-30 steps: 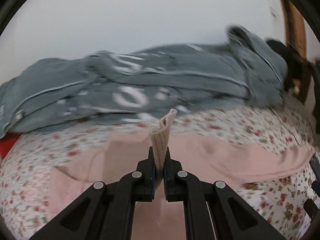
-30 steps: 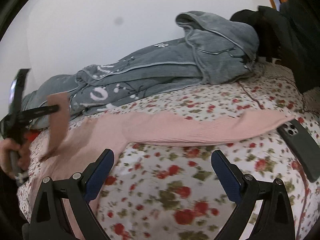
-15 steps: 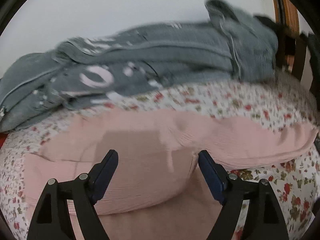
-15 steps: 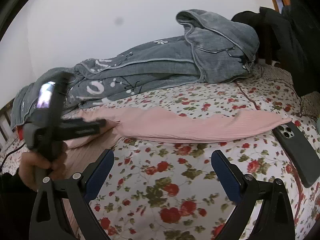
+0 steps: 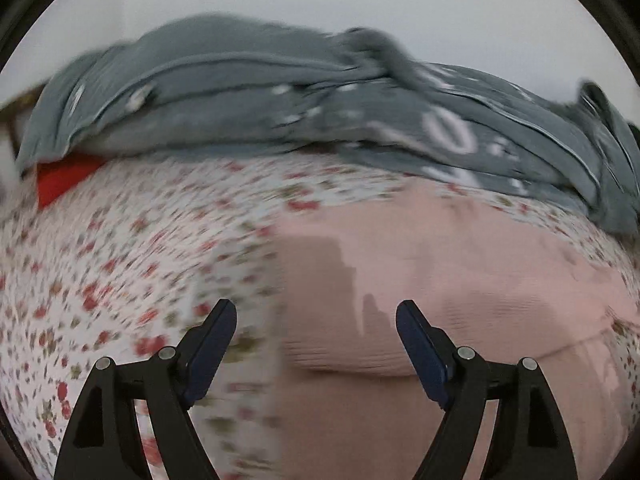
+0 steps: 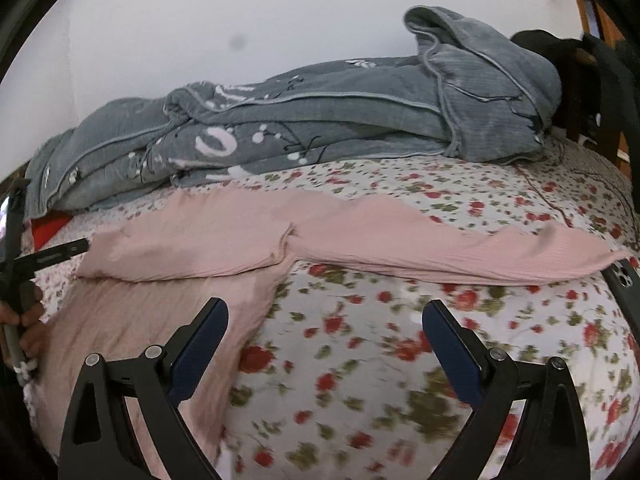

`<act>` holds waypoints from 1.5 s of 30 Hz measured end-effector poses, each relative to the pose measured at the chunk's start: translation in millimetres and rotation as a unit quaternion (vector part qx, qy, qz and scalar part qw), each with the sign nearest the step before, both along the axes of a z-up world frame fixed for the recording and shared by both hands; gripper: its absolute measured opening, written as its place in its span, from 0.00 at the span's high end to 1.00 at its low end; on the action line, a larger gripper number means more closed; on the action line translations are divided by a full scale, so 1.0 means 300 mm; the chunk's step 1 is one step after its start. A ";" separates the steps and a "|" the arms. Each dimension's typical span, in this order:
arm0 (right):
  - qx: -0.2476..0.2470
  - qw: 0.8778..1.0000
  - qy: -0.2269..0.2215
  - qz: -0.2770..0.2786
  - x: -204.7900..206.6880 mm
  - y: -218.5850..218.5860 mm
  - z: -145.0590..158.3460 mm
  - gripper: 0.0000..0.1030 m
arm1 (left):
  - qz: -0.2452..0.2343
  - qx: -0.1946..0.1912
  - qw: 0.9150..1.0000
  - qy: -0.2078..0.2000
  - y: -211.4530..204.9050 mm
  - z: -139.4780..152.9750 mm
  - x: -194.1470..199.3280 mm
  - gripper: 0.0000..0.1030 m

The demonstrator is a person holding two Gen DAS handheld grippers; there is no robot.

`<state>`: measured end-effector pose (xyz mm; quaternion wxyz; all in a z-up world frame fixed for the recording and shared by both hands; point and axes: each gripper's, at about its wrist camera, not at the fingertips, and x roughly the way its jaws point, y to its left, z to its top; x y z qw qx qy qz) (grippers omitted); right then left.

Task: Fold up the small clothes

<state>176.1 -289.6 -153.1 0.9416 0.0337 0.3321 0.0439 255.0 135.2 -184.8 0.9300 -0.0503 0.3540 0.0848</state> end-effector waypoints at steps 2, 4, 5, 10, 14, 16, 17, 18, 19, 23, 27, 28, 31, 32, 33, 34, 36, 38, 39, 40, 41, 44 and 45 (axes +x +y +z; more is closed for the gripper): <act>-0.010 1.000 0.001 0.005 0.018 0.033 -0.011 0.06 | -0.004 -0.014 1.000 0.009 0.057 -0.026 0.007 0.23; -0.021 1.000 0.002 0.009 0.033 0.064 -0.020 0.06 | -0.011 -0.020 1.000 0.007 0.089 -0.042 0.020 0.23; -0.024 1.000 0.004 0.011 0.039 0.075 -0.024 0.06 | -0.019 -0.032 0.999 0.009 0.101 -0.051 0.039 0.23; -0.037 0.999 0.015 0.010 0.063 0.097 -0.049 0.06 | -0.033 -0.091 0.995 0.038 0.118 -0.094 0.130 0.47; -0.039 0.999 0.021 0.009 0.068 0.095 -0.064 0.06 | -0.053 -0.114 0.992 0.023 0.105 -0.111 0.131 0.87; -0.037 0.999 0.024 0.009 0.069 0.093 -0.068 0.06 | -0.044 -0.121 0.992 0.000 0.123 -0.092 0.117 0.88; -0.035 0.999 0.024 0.008 0.069 0.090 -0.069 0.06 | -0.037 -0.125 0.991 -0.007 0.135 -0.088 0.111 0.88; -0.033 0.999 0.024 0.006 0.068 0.087 -0.070 0.06 | -0.034 -0.129 0.991 -0.010 0.143 -0.090 0.109 0.88; -0.030 0.999 0.025 0.005 0.066 0.083 -0.071 0.06 | -0.035 -0.130 0.991 -0.009 0.143 -0.092 0.110 0.88; -0.018 0.999 0.029 0.002 0.060 0.065 -0.072 0.06 | -0.046 -0.099 0.994 -0.014 0.113 -0.071 0.098 0.84; -0.014 1.000 0.024 -0.002 0.044 0.035 -0.053 0.06 | -0.086 -0.061 0.994 -0.039 0.059 -0.055 0.090 0.56; -0.017 1.000 0.020 -0.005 0.039 0.028 -0.045 0.06 | -0.090 -0.052 0.994 -0.036 0.047 -0.064 0.093 0.56; -0.028 0.999 0.008 -0.020 0.021 -0.019 -0.016 0.06 | -0.083 -0.016 0.996 -0.019 0.016 -0.078 0.105 0.56; -0.027 0.999 0.004 -0.024 0.016 -0.038 -0.006 0.06 | -0.081 -0.003 0.997 -0.016 0.006 -0.082 0.107 0.56; -0.025 0.999 -0.001 -0.030 0.011 -0.063 0.004 0.06 | -0.079 0.013 0.997 -0.007 -0.008 -0.088 0.112 0.54; -0.021 0.999 -0.005 -0.039 0.010 -0.092 0.014 0.07 | -0.076 0.026 0.997 0.001 -0.019 -0.095 0.116 0.53; -0.011 0.998 -0.006 -0.054 0.006 -0.147 0.025 0.11 | -0.070 0.051 0.996 0.018 -0.039 -0.109 0.129 0.49; -0.001 0.997 -0.002 -0.072 0.004 -0.205 0.028 0.17 | -0.069 0.061 0.996 0.021 -0.045 -0.113 0.129 0.47; 0.003 0.997 0.000 -0.080 0.002 -0.233 0.029 0.21 | -0.067 0.063 0.996 0.021 -0.044 -0.114 0.127 0.45; 0.006 0.996 0.002 -0.089 0.001 -0.261 0.031 0.26 | -0.065 0.064 0.996 0.022 -0.043 -0.115 0.128 0.44; 0.006 0.995 0.004 -0.097 -0.002 -0.285 0.033 0.28 | -0.064 0.063 0.996 0.024 -0.039 -0.117 0.129 0.42; 0.003 0.993 0.009 -0.120 0.003 -0.358 0.045 0.33 | -0.061 0.059 0.996 0.029 -0.035 -0.121 0.136 0.37; 0.005 0.992 0.009 -0.125 0.006 -0.384 0.050 0.33 | -0.061 0.057 0.996 0.030 -0.032 -0.122 0.140 0.36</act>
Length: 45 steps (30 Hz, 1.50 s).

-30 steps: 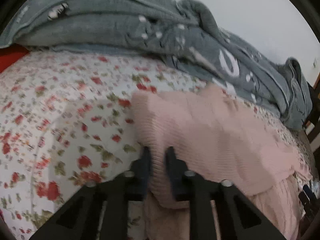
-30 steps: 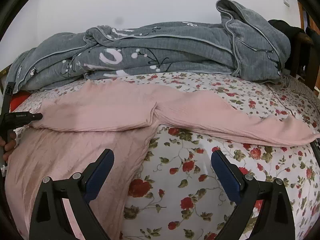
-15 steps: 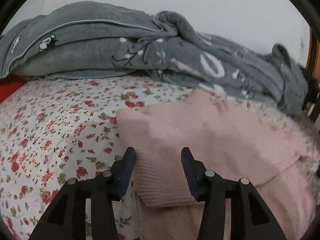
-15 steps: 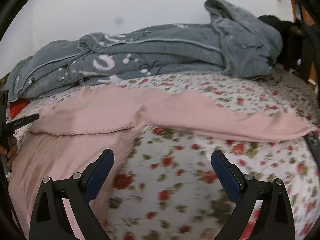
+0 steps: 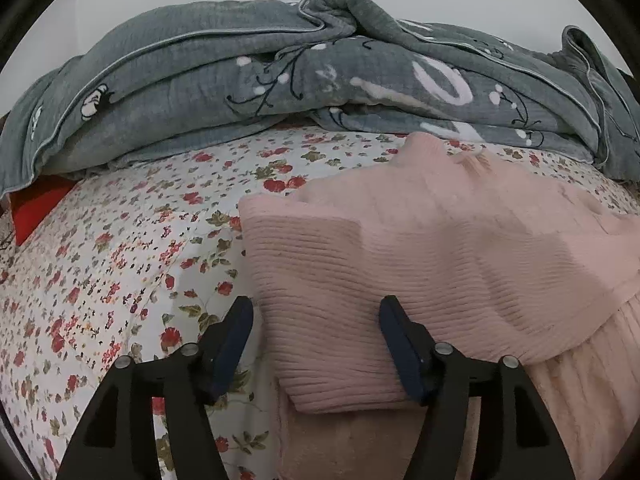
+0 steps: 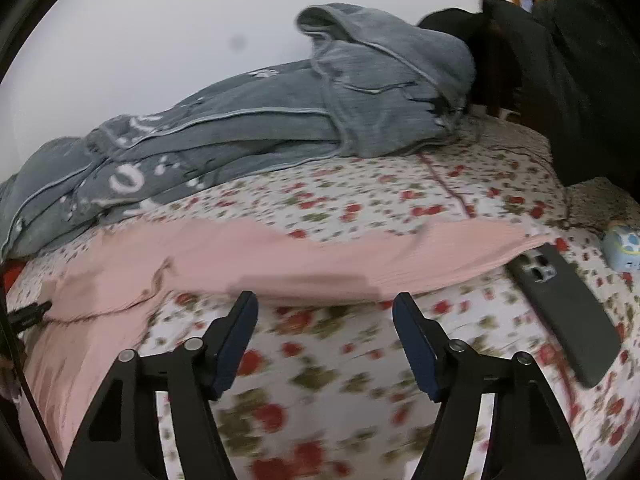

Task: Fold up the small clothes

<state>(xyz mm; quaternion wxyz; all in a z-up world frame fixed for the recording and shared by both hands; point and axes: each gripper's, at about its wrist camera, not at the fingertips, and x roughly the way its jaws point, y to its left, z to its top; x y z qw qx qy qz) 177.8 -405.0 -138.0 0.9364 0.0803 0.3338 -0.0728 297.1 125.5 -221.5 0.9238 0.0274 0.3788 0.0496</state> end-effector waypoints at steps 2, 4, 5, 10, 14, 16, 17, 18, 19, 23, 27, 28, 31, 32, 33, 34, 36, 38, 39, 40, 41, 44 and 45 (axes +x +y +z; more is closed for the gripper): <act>0.001 1.000 -0.001 -0.009 0.006 -0.049 0.007 0.33 | 0.002 0.002 1.000 0.000 -0.001 0.001 -0.002 0.35; -0.011 1.000 -0.002 -0.014 0.015 -0.091 0.008 0.36 | 0.002 0.009 1.000 -0.002 -0.005 0.001 -0.002 0.34; -0.017 1.000 -0.003 -0.019 0.018 -0.109 0.006 0.36 | 0.002 0.015 1.000 -0.002 -0.009 0.001 -0.002 0.34; 0.026 0.999 0.008 -0.045 0.021 -0.230 -0.052 0.36 | 0.002 0.027 1.000 -0.002 -0.021 0.002 -0.002 0.33; 0.049 0.997 0.024 -0.052 0.032 -0.287 -0.097 0.36 | 0.002 0.026 1.000 -0.002 -0.022 0.002 -0.002 0.32; 0.059 0.997 0.020 -0.051 0.037 -0.303 -0.100 0.36 | 0.003 0.024 1.000 -0.001 -0.021 0.000 -0.001 0.32; 0.061 0.997 0.020 -0.052 0.043 -0.308 -0.100 0.36 | 0.002 0.023 1.000 0.000 -0.021 0.000 0.000 0.31; 0.061 0.997 0.022 -0.053 0.054 -0.311 -0.100 0.36 | 0.002 0.023 1.000 0.000 -0.019 -0.001 -0.001 0.31; 0.060 0.996 0.026 -0.053 0.071 -0.314 -0.101 0.36 | 0.002 0.023 1.000 0.000 -0.020 -0.001 -0.001 0.31; 0.066 0.995 0.034 -0.060 0.115 -0.339 -0.107 0.37 | 0.001 0.020 1.000 0.003 -0.016 -0.004 0.000 0.31; 0.067 0.995 0.033 -0.067 0.133 -0.353 -0.103 0.44 | 0.001 0.021 1.000 0.003 -0.016 -0.005 0.001 0.31; 0.063 0.995 0.032 -0.067 0.139 -0.353 -0.101 0.50 | 0.001 0.021 1.000 0.003 -0.016 -0.005 0.001 0.31; 0.051 0.996 0.036 -0.069 0.156 -0.348 -0.101 0.86 | 0.001 0.020 1.000 0.003 -0.016 -0.005 0.001 0.31; 0.048 0.996 0.038 -0.068 0.160 -0.346 -0.103 0.90 | 0.001 0.020 1.000 0.003 -0.016 -0.005 0.001 0.31; 0.046 0.996 0.035 -0.068 0.160 -0.342 -0.101 0.90 | 0.001 0.022 1.000 0.003 -0.017 -0.005 0.001 0.31; 0.041 0.996 0.032 -0.069 0.158 -0.338 -0.096 0.91 | 0.001 0.022 1.000 0.002 -0.017 -0.005 0.001 0.31; 0.023 0.997 0.012 -0.073 0.146 -0.319 -0.068 0.93 | 0.000 0.018 1.000 0.003 -0.015 -0.005 0.001 0.31; 0.005 0.997 -0.006 -0.077 0.137 -0.291 -0.029 0.93 | -0.002 0.010 1.000 0.003 -0.008 -0.005 0.001 0.31; -0.004 0.997 -0.014 -0.077 0.135 -0.271 -0.005 0.94 | -0.002 0.003 1.000 0.003 -0.003 -0.004 0.001 0.29; -0.011 0.997 -0.020 -0.076 0.136 -0.254 0.014 0.94 | -0.002 -0.003 1.000 0.003 0.003 -0.004 0.000 0.29; -0.019 0.997 -0.025 -0.073 0.138 -0.231 0.038 0.94 | -0.002 -0.010 1.000 0.002 0.011 -0.002 -0.003 0.27; -0.043 0.996 -0.042 -0.060 0.153 -0.142 0.123 0.94 | -0.004 -0.034 0.999 -0.004 0.033 0.008 -0.016 0.22; -0.050 0.996 -0.050 -0.049 0.160 -0.091 0.163 0.94 | -0.006 -0.048 0.999 -0.008 0.045 0.013 -0.027 0.22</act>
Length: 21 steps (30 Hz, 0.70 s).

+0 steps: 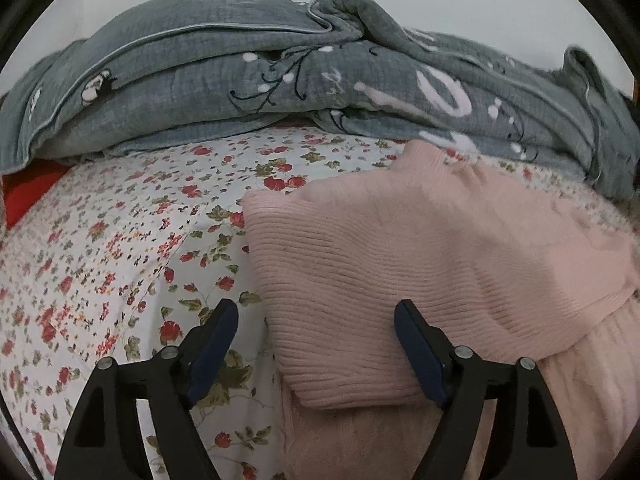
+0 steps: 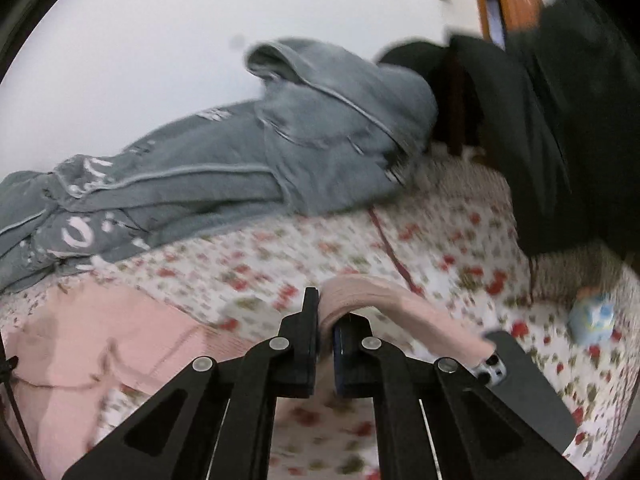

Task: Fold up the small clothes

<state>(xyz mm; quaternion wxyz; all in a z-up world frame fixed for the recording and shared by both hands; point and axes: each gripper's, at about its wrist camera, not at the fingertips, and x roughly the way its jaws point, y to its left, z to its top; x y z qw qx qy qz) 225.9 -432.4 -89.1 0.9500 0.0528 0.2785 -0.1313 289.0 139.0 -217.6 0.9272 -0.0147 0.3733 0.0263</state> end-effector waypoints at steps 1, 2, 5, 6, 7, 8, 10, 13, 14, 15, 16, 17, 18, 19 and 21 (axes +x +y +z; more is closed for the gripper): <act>-0.005 1.000 -0.004 0.007 0.004 0.035 0.026 0.94 | 0.000 -0.011 1.000 -0.003 0.012 0.005 -0.010 0.22; -0.011 1.000 -0.009 0.015 0.009 0.078 0.053 0.94 | 0.000 -0.023 1.000 -0.006 0.022 0.009 -0.023 0.22; -0.035 0.998 -0.026 0.047 0.027 0.248 0.142 0.94 | 0.002 -0.048 0.999 -0.018 0.054 0.021 -0.062 0.21; -0.043 0.997 -0.032 0.060 0.037 0.313 0.169 0.94 | 0.003 -0.050 0.999 -0.021 0.062 0.025 -0.075 0.21; -0.051 0.995 -0.038 0.074 0.046 0.384 0.193 0.94 | 0.004 -0.050 0.998 -0.024 0.071 0.030 -0.089 0.21; -0.057 0.993 -0.044 0.092 0.057 0.468 0.217 0.94 | 0.006 -0.050 0.998 -0.027 0.082 0.035 -0.099 0.21; -0.066 0.989 -0.049 0.123 0.071 0.605 0.244 0.94 | 0.016 -0.056 0.998 -0.035 0.122 0.049 -0.129 0.21; -0.080 0.980 -0.055 0.174 0.099 0.839 0.254 0.94 | 0.047 -0.085 0.994 -0.041 0.210 0.062 -0.162 0.20; -0.082 0.977 -0.054 0.191 0.109 0.911 0.249 0.94 | 0.059 -0.098 0.993 -0.042 0.243 0.062 -0.170 0.20; -0.081 0.973 -0.053 0.209 0.119 0.988 0.238 0.94 | 0.073 -0.109 0.990 -0.043 0.277 0.061 -0.178 0.20; -0.078 0.969 -0.050 0.229 0.130 1.068 0.222 0.94 | 0.084 -0.112 0.989 -0.045 0.302 0.059 -0.185 0.20; -0.075 0.965 -0.046 0.246 0.138 1.139 0.202 0.94 | 0.093 -0.108 0.989 -0.045 0.317 0.056 -0.189 0.20; -0.073 0.960 -0.039 0.269 0.152 1.227 0.169 0.94 | 0.099 -0.101 0.989 -0.045 0.326 0.054 -0.191 0.20; -0.073 0.956 -0.034 0.283 0.159 1.286 0.142 0.94 | 0.097 -0.092 0.990 -0.043 0.328 0.049 -0.191 0.20; -0.077 0.946 -0.011 0.316 0.181 1.409 0.072 0.94 | 0.089 -0.079 0.992 -0.037 0.329 0.041 -0.191 0.20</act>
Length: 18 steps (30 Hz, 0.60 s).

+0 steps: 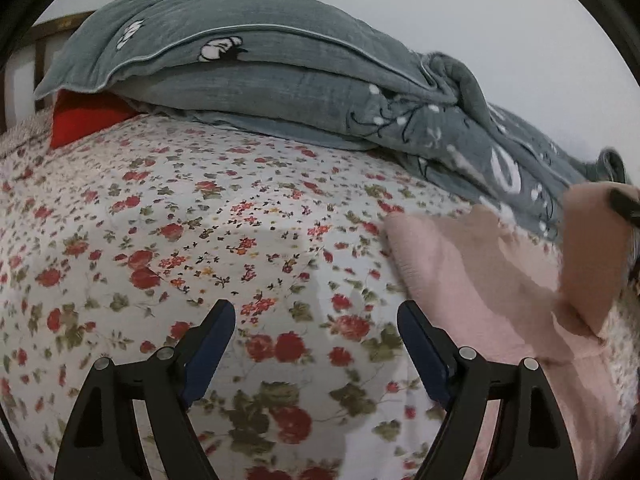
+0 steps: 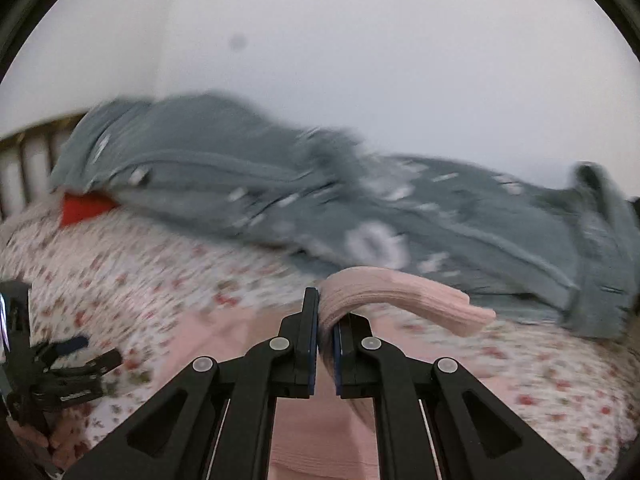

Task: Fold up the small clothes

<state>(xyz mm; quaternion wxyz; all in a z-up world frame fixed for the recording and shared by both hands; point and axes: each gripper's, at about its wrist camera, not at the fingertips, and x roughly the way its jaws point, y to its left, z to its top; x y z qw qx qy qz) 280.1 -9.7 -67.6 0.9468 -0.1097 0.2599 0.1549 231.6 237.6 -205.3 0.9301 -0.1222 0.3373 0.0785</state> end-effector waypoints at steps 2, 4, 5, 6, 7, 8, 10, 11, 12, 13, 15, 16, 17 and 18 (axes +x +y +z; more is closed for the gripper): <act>-0.011 0.999 0.040 0.026 0.019 0.091 -0.083 0.94 | -0.004 -0.003 1.000 0.005 0.004 -0.009 0.000 0.20; -0.017 0.994 0.092 0.056 0.038 0.152 -0.173 0.91 | -0.006 -0.012 1.000 0.008 0.011 -0.012 0.003 0.20; -0.016 0.992 0.109 0.064 0.040 0.162 -0.206 0.84 | -0.006 -0.013 1.000 0.008 0.013 -0.011 0.002 0.20; -0.015 0.990 0.121 0.071 0.036 0.164 -0.233 0.75 | -0.006 -0.014 1.000 0.006 0.014 -0.010 0.000 0.20; -0.013 0.988 0.131 0.079 0.031 0.163 -0.248 0.68 | -0.007 -0.015 1.000 0.004 0.012 -0.008 0.000 0.20; -0.007 0.987 0.132 0.086 0.022 0.152 -0.248 0.67 | -0.008 -0.015 1.000 0.003 0.010 -0.007 0.000 0.20; 0.014 0.988 0.126 0.092 0.002 0.119 -0.230 0.56 | -0.015 -0.016 1.000 0.002 -0.001 -0.004 0.005 0.20; 0.023 0.988 0.122 0.095 -0.014 0.095 -0.214 0.53 | -0.021 -0.018 1.000 0.000 -0.009 -0.002 0.008 0.20; 0.033 0.989 0.114 0.093 -0.032 0.056 -0.190 0.50 | -0.030 -0.023 0.999 -0.002 -0.021 0.001 0.012 0.20; 0.036 0.990 0.108 0.089 -0.039 0.031 -0.174 0.50 | -0.036 -0.030 0.999 -0.004 -0.031 0.003 0.015 0.20; 0.040 0.992 0.097 0.075 -0.065 -0.046 -0.141 0.49 | -0.055 -0.057 0.997 -0.008 -0.055 0.004 0.025 0.20; 0.043 0.993 0.092 0.068 -0.083 -0.101 -0.130 0.48 | -0.063 -0.069 0.996 -0.009 -0.064 0.004 0.031 0.20; 0.044 0.993 0.088 0.061 -0.087 -0.140 -0.120 0.47 | -0.070 -0.081 0.994 -0.011 -0.075 0.007 0.037 0.20; 0.044 0.995 0.080 0.050 -0.104 -0.195 -0.115 0.43 | -0.079 -0.092 0.993 -0.016 -0.087 0.010 0.043 0.20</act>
